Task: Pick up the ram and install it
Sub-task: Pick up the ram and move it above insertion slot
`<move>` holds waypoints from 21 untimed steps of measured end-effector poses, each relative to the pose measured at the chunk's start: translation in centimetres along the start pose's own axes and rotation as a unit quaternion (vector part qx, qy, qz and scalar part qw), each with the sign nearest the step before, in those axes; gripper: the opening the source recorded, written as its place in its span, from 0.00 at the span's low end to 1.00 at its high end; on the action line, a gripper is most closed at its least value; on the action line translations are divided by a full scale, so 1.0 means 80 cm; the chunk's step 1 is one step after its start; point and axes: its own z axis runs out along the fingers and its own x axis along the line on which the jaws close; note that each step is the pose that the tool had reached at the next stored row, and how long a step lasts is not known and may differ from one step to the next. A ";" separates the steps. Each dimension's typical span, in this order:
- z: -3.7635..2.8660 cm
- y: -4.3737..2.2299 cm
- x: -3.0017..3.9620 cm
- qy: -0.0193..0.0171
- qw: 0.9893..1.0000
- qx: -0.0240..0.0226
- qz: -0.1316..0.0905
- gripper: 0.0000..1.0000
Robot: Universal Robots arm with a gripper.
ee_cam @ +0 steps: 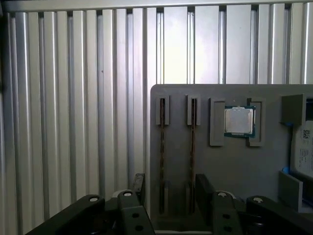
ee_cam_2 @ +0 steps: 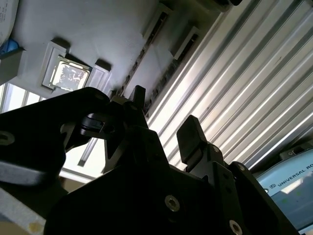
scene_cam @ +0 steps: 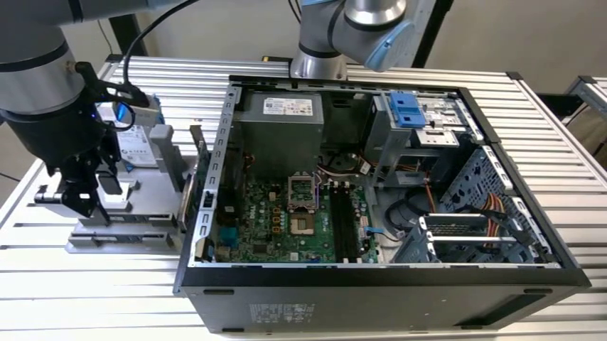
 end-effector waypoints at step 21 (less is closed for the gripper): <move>0.0132 0.0015 0.0071 0.001 1.000 0.000 0.000 1.00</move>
